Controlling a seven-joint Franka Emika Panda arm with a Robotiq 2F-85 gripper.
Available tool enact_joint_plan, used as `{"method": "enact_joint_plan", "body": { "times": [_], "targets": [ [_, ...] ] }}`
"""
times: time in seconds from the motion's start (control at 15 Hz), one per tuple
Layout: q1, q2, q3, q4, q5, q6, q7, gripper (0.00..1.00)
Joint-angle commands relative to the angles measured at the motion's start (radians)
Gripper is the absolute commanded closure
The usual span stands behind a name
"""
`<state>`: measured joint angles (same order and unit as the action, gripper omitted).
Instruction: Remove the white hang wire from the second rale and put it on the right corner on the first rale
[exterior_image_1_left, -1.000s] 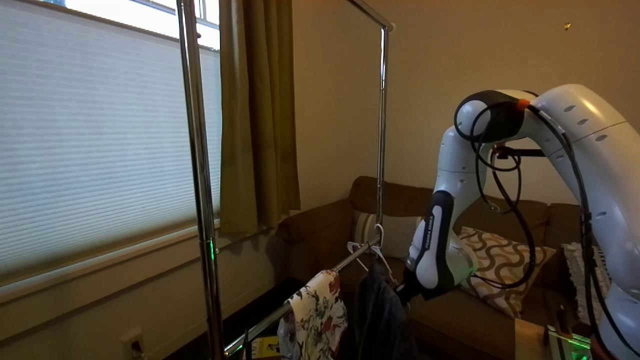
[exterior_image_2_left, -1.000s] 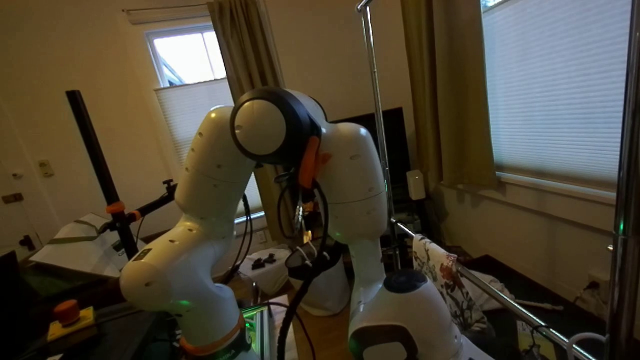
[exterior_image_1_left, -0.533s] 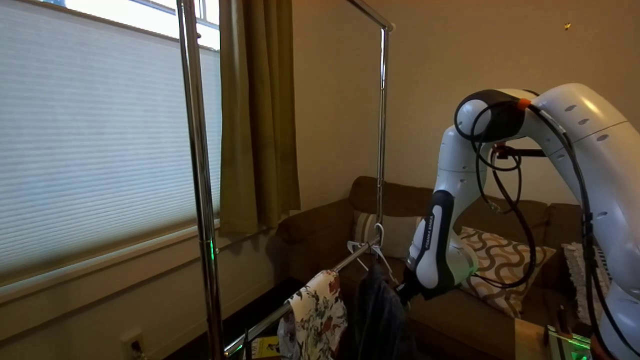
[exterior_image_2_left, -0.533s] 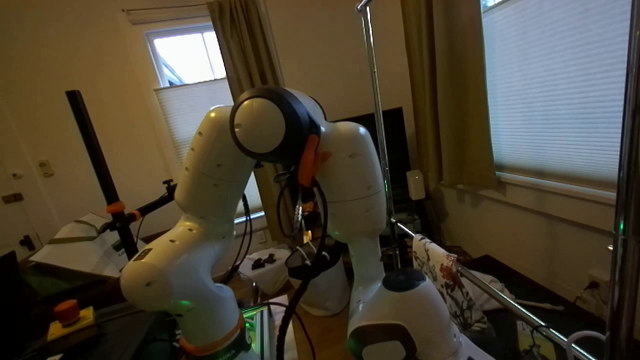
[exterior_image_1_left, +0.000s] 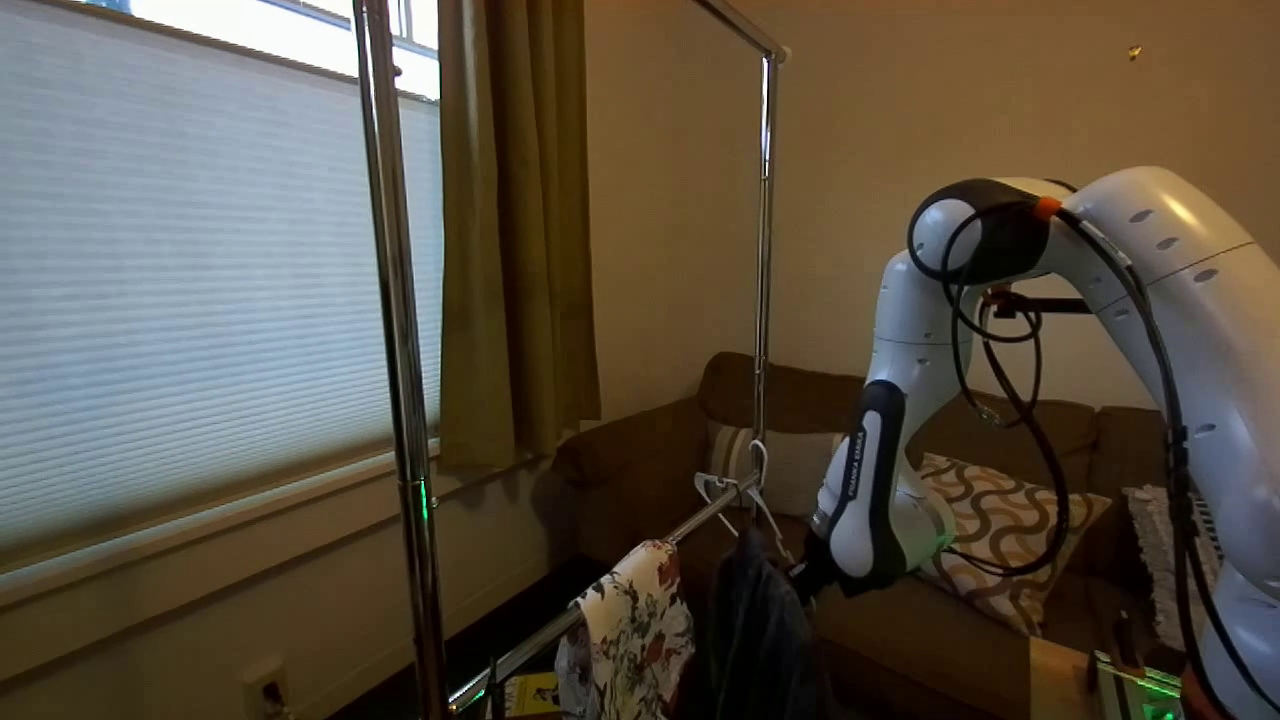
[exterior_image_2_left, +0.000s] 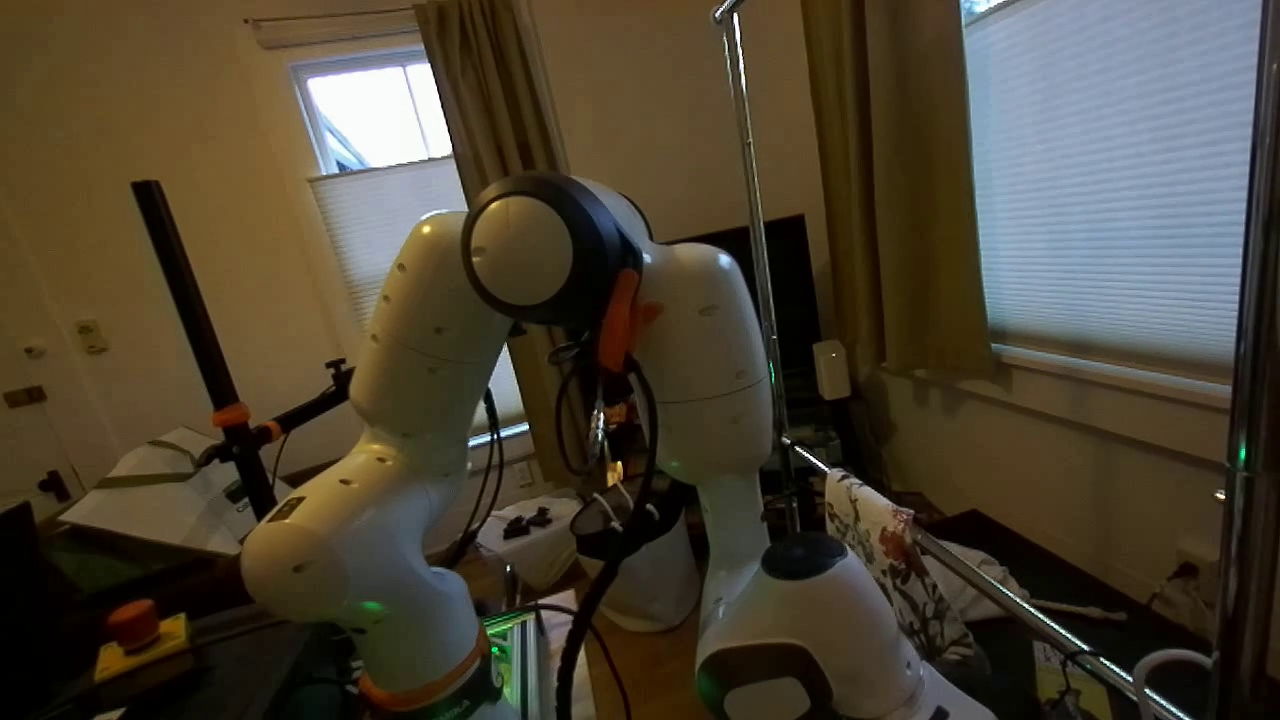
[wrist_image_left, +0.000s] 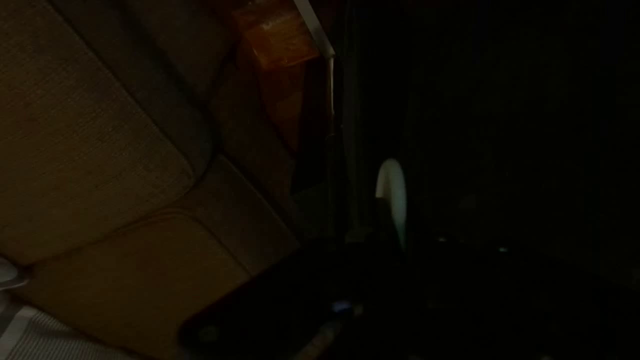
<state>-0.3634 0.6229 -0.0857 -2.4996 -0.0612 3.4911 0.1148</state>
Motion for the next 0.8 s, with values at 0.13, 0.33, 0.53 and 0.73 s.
{"method": "enact_joint_plan", "body": {
  "times": [0.13, 0.33, 0.53, 0.73],
  "targets": [
    [0.094, -0.020, -0.058, -0.108, 0.090, 0.164, -0.036, 0.98],
    [0.157, -0.019, -0.107, -0.171, 0.098, 0.151, -0.104, 0.98],
    [0.248, -0.017, -0.171, -0.232, 0.155, 0.154, -0.161, 0.98],
    [0.348, -0.010, -0.234, -0.288, 0.240, 0.165, -0.204, 0.98]
  ]
}}
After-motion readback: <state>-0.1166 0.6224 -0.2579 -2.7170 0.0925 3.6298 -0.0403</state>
